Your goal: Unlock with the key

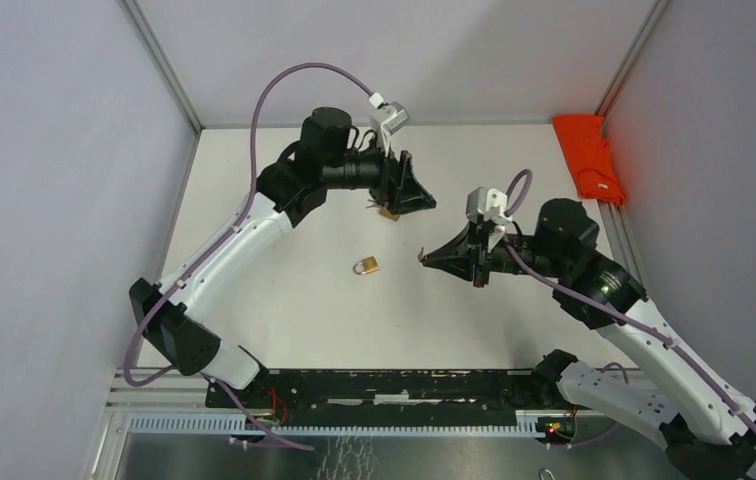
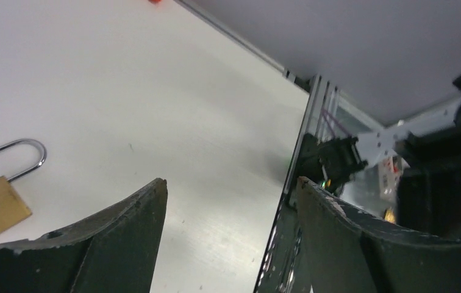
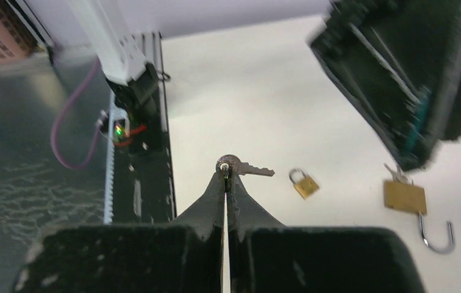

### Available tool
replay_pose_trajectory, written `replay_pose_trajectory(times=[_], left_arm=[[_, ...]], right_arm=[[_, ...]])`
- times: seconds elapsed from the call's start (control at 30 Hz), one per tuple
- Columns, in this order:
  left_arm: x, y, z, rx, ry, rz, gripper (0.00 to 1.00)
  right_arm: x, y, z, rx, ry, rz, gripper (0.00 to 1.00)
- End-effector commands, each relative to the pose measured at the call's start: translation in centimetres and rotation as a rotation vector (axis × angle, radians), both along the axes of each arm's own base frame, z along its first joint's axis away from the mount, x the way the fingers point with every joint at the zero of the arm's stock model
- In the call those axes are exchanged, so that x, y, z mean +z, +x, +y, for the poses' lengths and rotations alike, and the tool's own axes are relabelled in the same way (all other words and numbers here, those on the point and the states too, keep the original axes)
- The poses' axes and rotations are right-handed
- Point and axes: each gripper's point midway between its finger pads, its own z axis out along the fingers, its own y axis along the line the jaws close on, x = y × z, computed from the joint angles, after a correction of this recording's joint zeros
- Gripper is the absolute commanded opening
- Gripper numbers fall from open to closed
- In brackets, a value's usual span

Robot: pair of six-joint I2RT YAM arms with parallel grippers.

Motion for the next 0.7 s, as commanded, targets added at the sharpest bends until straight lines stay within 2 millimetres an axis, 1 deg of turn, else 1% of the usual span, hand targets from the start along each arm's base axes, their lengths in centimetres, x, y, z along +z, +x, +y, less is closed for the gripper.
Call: replay_pose_trajectory(times=[0.0,0.07,0.1,0.17,0.23,0.33,0.37,0.43,0.53,0.6,0.67], left_arm=[[0.8,-5.1,3.0,-0.22,0.069,-0.204,0.82],[0.4,-6.7,4.0,-0.255,0.074,-0.235,0.83],[0.6,-7.5,4.5,-0.265,0.065,-0.247,0.83],[0.8,-9.1,4.9,-0.32,0.035,-0.246,0.83],[0.9,-9.7,4.8,-0.334,0.007,-0.213,0.83],[-0.2,-9.9,3.9,-0.367,-0.017,-0.095,0.84],[-0.6,-10.1,3.5,-0.382,-0.023,-0.021,0.84],[-2.0,-9.3,2.6,-0.364,-0.008,0.101,0.83],[-4.2,-8.3,1.6,-0.325,0.02,0.254,0.8],[-5.2,-7.9,1.5,-0.295,0.034,0.307,0.8],[-5.4,-7.7,1.5,-0.26,0.042,0.322,0.8]], right_arm=[[-2.8,1.1,-0.7,-0.024,-0.146,-0.05,0.0],[-3.4,1.3,-1.1,-0.035,-0.191,-0.082,0.0],[-3.4,1.4,-1.3,-0.044,-0.212,-0.106,0.0],[-3.5,1.4,-1.7,-0.062,-0.253,-0.139,0.0],[-3.6,1.2,-1.9,-0.071,-0.295,-0.169,0.0],[-4.1,0.5,-1.1,-0.056,-0.332,-0.193,0.0],[-4.2,0.4,-0.8,-0.059,-0.344,-0.198,0.0],[-4.8,0.4,-0.1,-0.072,-0.384,-0.209,0.0],[-4.9,0.7,0.5,-0.113,-0.43,-0.245,0.0],[-4.7,0.5,1.0,-0.14,-0.441,-0.282,0.0],[-4.8,1.1,0.9,-0.211,-0.488,-0.312,0.0]])
